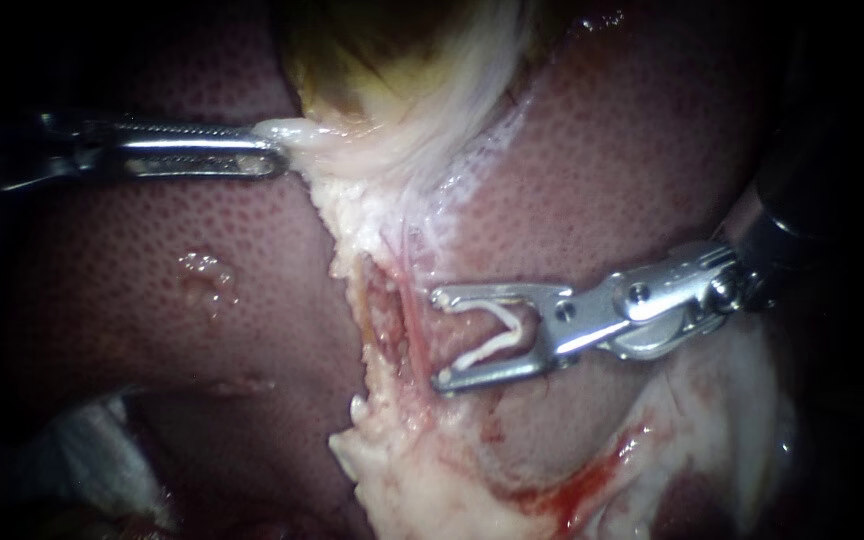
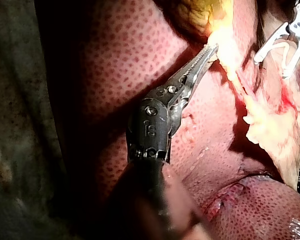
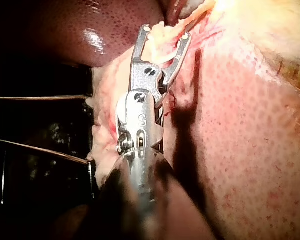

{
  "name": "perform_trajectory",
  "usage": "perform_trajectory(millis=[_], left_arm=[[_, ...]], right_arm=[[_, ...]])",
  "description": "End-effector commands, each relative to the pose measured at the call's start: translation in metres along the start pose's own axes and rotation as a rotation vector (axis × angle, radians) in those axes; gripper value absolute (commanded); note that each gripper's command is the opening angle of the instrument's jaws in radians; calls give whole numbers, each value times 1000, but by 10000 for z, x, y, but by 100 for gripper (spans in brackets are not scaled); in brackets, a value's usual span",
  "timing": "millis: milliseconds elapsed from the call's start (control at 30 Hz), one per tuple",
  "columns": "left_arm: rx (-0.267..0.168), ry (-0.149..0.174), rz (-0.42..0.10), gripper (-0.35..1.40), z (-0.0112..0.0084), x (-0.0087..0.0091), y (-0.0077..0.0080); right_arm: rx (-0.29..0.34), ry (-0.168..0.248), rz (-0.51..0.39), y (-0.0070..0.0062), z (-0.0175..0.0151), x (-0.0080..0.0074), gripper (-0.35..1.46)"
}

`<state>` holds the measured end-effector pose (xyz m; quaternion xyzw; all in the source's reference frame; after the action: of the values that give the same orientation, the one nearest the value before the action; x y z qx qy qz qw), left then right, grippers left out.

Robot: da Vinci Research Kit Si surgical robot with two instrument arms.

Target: Clipping first clip left tube

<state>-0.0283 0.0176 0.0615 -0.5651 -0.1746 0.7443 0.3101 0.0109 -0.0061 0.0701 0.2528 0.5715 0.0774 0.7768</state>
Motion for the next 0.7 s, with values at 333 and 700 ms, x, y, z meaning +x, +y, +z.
perform_trajectory(millis=[333,700], left_arm=[[-3,0,0,-35,2,1,3],[-5,0,0,-35,4,1,7]], right_arm=[[16,-1,25,7,38,-31,51],[32,-2,52,10,61,-51,51]])
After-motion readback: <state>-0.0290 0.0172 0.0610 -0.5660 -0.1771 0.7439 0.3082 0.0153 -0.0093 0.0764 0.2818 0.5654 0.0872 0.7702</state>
